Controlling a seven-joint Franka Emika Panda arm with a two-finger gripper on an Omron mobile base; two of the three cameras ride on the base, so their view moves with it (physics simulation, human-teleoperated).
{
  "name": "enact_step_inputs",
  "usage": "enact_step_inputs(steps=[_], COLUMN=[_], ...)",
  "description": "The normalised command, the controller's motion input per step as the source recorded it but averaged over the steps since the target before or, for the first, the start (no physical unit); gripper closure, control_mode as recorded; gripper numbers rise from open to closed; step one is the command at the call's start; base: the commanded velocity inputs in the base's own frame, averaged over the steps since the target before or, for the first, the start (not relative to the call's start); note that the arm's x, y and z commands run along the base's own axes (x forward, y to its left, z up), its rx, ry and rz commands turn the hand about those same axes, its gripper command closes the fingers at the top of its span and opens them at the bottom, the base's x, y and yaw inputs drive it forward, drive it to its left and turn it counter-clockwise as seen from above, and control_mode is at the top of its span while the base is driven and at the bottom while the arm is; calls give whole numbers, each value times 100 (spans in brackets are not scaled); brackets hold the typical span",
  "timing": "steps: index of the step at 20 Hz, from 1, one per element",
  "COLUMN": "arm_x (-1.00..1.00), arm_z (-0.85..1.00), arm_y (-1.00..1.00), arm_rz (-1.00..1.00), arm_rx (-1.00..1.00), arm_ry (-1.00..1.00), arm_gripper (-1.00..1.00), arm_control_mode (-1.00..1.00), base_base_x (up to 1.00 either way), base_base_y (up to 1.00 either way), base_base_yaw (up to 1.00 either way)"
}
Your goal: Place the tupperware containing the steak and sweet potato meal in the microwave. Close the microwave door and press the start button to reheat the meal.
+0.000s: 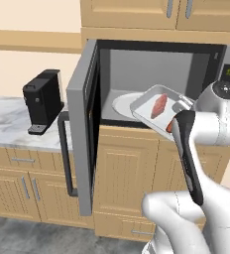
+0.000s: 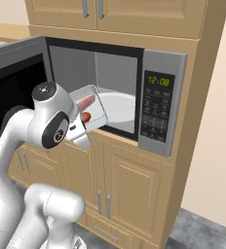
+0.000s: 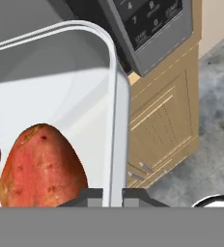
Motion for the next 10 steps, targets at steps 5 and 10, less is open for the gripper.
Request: enact_step_inputs(steps=[5, 10], arm_x=[67, 63], arm_z=[-25, -24], arm_y=[10, 17], arm_rz=[-6, -8], arm_rx=[0, 0], arm_ry=[0, 0], arm_gripper=[100, 100], arm_control_mode=[-100, -100], base_base_x=[0, 0], base_base_y=[0, 0], base_base_yaw=[0, 0])
